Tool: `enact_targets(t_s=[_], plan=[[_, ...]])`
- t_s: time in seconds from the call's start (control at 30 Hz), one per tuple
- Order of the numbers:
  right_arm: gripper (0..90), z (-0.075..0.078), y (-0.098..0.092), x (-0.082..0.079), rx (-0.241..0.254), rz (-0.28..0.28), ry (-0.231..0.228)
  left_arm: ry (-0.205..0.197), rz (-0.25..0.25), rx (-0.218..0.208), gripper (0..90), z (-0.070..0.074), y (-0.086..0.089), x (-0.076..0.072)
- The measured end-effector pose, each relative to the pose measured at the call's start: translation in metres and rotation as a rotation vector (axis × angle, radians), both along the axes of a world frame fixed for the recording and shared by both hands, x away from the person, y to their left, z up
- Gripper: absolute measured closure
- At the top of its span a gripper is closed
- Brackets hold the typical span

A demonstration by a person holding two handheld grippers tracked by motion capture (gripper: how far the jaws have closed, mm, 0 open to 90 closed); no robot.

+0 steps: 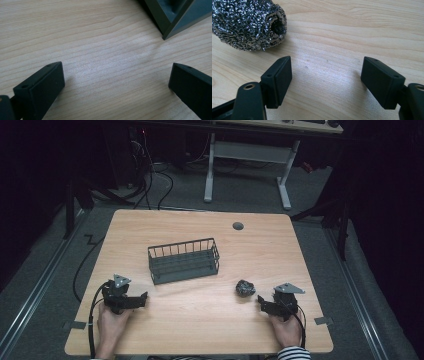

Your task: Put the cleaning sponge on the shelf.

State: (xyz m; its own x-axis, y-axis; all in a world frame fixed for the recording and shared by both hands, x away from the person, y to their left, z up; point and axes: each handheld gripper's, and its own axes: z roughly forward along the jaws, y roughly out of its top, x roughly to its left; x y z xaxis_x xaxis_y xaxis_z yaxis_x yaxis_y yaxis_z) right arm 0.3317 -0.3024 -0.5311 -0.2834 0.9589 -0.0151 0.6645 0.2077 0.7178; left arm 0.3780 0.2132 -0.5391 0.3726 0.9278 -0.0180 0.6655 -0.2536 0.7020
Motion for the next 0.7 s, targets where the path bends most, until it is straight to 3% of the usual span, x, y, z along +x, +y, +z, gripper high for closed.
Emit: enact_targets(t_s=[0.37,0.7], plan=[[25.1,-0.0001,0.0005,-0.0001,0.0,-0.005,0.0,-0.004,-0.003,0.0,1.6,0.0001,-0.0003,-0.0004],[25.4,0.0,0.0009,-0.0004,-0.002,-0.008,-0.001,-0.029,-0.018,-0.009,13.8,0.0016,-0.0011,-0.0029]])
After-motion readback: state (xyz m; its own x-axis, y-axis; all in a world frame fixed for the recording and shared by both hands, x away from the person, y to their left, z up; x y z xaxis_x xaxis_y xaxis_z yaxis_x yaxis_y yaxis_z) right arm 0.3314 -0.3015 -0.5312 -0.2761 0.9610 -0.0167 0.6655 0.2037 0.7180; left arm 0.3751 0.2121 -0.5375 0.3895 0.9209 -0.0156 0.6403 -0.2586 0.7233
